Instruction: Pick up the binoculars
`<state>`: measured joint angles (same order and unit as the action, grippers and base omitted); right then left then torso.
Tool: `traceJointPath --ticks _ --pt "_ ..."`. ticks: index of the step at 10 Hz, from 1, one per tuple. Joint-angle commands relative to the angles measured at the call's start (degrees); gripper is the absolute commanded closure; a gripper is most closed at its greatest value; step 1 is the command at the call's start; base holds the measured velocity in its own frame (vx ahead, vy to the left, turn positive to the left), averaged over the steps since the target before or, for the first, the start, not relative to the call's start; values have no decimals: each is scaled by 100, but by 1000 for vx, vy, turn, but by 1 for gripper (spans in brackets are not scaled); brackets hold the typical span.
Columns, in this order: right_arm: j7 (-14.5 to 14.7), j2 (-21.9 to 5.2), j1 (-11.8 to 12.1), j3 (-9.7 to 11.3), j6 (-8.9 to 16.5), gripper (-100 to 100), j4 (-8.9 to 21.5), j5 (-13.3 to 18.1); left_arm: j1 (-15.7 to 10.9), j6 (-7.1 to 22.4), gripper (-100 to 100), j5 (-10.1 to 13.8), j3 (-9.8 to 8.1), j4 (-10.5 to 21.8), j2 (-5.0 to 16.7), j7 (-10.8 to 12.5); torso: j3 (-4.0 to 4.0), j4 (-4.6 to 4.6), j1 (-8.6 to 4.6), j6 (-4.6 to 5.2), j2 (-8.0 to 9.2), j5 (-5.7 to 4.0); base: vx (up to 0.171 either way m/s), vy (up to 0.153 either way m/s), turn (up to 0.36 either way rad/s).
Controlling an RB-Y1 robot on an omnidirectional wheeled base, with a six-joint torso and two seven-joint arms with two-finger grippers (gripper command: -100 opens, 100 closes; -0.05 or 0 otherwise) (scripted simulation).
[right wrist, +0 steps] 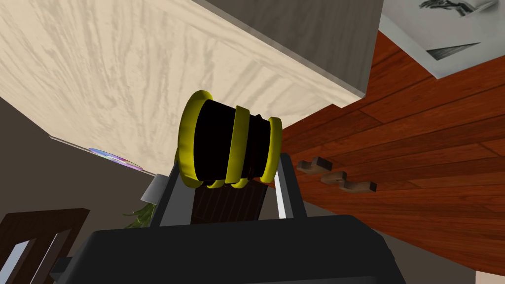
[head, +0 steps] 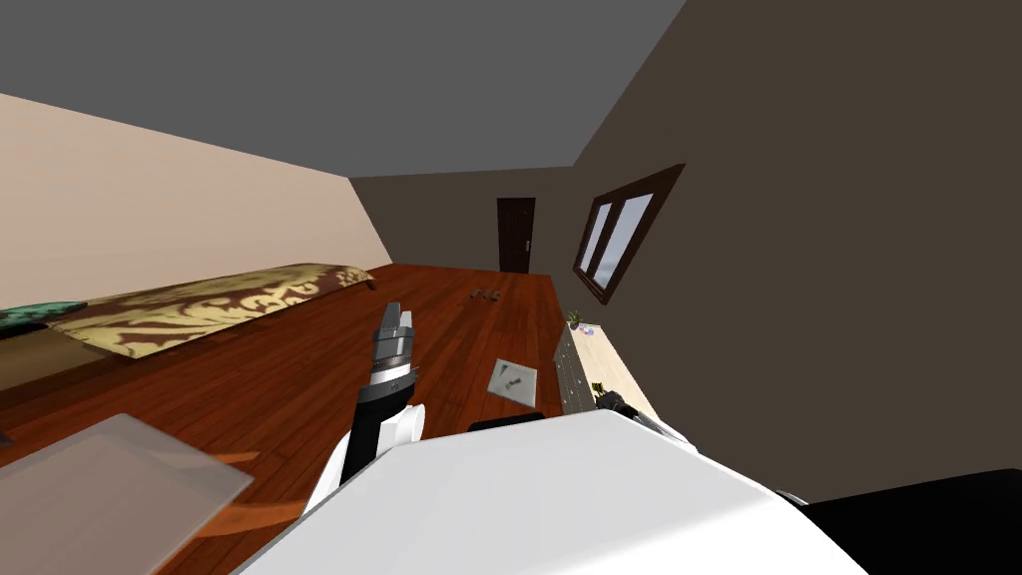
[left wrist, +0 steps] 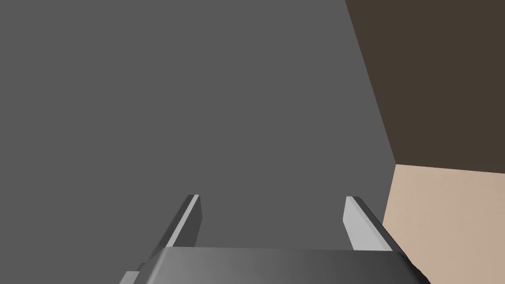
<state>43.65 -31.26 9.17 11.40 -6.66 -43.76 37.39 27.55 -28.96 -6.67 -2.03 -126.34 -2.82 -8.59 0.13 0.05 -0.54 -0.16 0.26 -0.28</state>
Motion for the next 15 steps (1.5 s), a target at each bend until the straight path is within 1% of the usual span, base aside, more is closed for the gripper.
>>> traceJointPath --ticks 1,2,3,4,5,6,7,8,9,10,11,12,13,14,15 --pt "-286 -44 -54 47 198 100 35 -13 0 0 0 0 0 0 0 0 0 0 0 0 0 0 -127 -15 298" --pt "-466 -99 -96 111 371 100 44 -28 -1 0 0 0 1 0 0 0 0 2 1 -8 0 -1 -183 -34 422" --pt "-582 -99 -96 111 371 100 44 -28 -2 0 0 0 1 0 0 0 8 5 -5 -7 13 0 -136 -22 157" --pt "-747 -153 -138 175 543 100 53 -43 0 0 0 0 0 0 0 0 4 1 -3 5 7 0 -141 13 293" --pt "-843 -153 -138 175 543 100 53 -43 -1 0 0 0 1 0 0 0 4 3 7 -4 7 2 -112 7 151" --pt "-1058 -208 -180 239 716 100 62 -59 0 0 0 0 0 0 0 0 0 1 6 6 -1 3 -119 -5 246" --pt "-1105 -208 -180 239 716 100 62 -59 -1 0 0 0 0 0 0 0 1 4 2 0 -2 3 -105 -20 174" --pt "-1318 -263 -222 303 889 100 71 -74 1 0 0 0 -1 0 0 0 -1 3 -4 7 -5 2 -133 20 324" --pt "-1366 -263 -222 303 889 100 71 -74 -1 0 0 0 0 0 0 0 3 5 8 -2 1 2 -115 13 127" --pt "-1548 -317 -264 368 1062 100 80 -89 1 0 0 0 -1 0 0 0 2 3 6 12 0 4 -138 16 238" --pt "-1628 -317 -264 368 1062 100 80 -89 0 0 0 0 0 0 0 0 6 6 8 4 6 5 -114 2 177" --pt "-1819 -372 -305 432 1234 100 89 -105 1 0 0 0 -1 0 0 0 3 5 3 11 1 4 -133 10 287" --pt "-1889 -372 -305 432 1234 100 89 -105 0 0 0 0 0 0 0 0 6 7 5 3 5 4 -119 9 163" --pt "-1809 -361 -304 408 1190 100 98 -92 1 0 0 0 -1 0 0 0 4 5 3 13 3 4 -43 2 13" --pt "-1832 -364 -305 413 1203 0 98 -93 2 0 0 0 -1 0 1 0 -6 2 -2 16 -16 3 -9 1 -5"
